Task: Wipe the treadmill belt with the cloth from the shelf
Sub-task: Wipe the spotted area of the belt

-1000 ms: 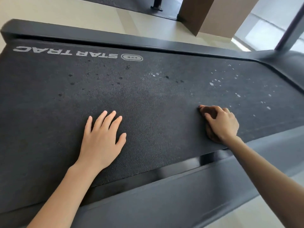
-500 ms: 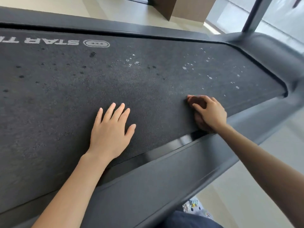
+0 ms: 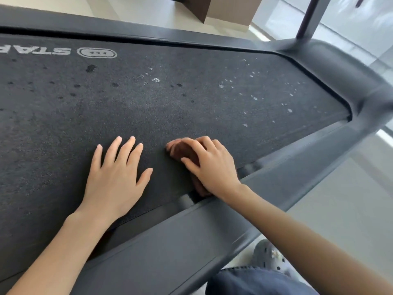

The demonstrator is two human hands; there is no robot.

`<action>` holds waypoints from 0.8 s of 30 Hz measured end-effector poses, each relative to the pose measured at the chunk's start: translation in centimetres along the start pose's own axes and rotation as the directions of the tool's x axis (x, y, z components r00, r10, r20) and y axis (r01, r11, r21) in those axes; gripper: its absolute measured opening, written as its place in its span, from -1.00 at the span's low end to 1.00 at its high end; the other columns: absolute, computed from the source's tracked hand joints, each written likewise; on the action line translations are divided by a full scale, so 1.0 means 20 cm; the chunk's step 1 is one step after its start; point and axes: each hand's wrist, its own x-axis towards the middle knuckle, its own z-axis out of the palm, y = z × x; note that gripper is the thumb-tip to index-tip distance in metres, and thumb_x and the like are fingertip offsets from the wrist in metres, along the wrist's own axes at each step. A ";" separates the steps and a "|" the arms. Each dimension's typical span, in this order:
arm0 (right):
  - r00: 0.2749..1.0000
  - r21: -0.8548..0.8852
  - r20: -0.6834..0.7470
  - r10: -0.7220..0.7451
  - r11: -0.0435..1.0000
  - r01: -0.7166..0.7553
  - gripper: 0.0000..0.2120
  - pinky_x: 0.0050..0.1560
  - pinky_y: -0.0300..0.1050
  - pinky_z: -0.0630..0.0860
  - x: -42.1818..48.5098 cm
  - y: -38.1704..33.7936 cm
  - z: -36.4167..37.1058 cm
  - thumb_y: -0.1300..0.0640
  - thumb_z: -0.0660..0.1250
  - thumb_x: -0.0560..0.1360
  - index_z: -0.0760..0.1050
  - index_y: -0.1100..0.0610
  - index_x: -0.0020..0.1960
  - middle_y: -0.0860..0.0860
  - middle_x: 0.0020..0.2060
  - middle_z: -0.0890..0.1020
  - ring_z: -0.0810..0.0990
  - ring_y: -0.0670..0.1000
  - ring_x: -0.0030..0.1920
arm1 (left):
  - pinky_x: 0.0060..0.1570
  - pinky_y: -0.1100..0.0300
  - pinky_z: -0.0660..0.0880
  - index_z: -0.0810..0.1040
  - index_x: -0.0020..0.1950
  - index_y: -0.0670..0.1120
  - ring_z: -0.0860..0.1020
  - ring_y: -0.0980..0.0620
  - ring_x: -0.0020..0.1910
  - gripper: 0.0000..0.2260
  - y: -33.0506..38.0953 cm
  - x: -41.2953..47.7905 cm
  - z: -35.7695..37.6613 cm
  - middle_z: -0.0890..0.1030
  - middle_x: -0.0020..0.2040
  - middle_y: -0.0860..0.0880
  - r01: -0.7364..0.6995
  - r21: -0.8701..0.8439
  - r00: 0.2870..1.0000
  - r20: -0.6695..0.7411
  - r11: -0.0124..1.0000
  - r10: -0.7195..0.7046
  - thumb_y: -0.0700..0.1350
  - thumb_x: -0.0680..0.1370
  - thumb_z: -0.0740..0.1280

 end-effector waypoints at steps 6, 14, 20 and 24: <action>0.913 -0.020 0.166 0.372 0.927 -0.374 -0.64 0.09 0.01 0.42 0.10 0.46 -0.06 -0.16 0.25 0.53 0.45 -0.08 0.28 0.05 0.14 0.53 0.47 0.13 0.20 | 0.21 -0.31 0.34 0.58 0.21 -0.19 0.44 -0.30 0.28 -0.50 0.06 0.06 -0.03 0.54 0.26 -0.20 0.027 -0.044 1.000 -0.007 0.999 -0.027 0.10 0.44 0.19; 0.860 -0.058 0.110 0.499 0.867 -0.495 -0.63 0.08 0.01 0.41 0.14 0.62 -0.02 -0.11 0.24 0.55 0.43 0.00 0.31 0.10 0.18 0.51 0.44 0.17 0.21 | 0.39 -0.20 0.18 0.41 0.41 -0.13 0.27 -0.17 0.44 -0.51 0.33 0.30 0.07 0.37 0.43 -0.13 -0.102 -0.037 0.995 0.016 0.994 0.103 0.07 0.54 0.21; 0.993 -0.014 0.025 -0.113 0.993 0.114 -0.55 -0.09 -0.06 0.56 0.02 0.46 0.00 -0.18 0.14 0.51 0.51 0.01 0.27 0.01 0.08 0.58 0.59 0.10 0.01 | 0.32 -0.19 0.30 0.52 0.31 -0.15 0.40 -0.17 0.36 -0.47 0.32 0.31 0.14 0.50 0.33 -0.13 -0.100 -0.058 0.994 -0.041 0.993 0.097 0.10 0.49 0.04; 0.988 0.092 0.011 -0.153 0.984 0.151 -0.61 -0.07 -0.08 0.55 0.08 0.52 0.03 -0.18 0.18 0.50 0.54 -0.03 0.22 -0.05 0.02 0.59 0.57 0.04 -0.02 | 0.35 -0.17 0.26 0.50 0.33 -0.13 0.37 -0.14 0.38 -0.47 0.32 0.31 0.15 0.47 0.36 -0.10 -0.100 -0.062 0.995 -0.038 0.993 0.098 0.10 0.50 0.05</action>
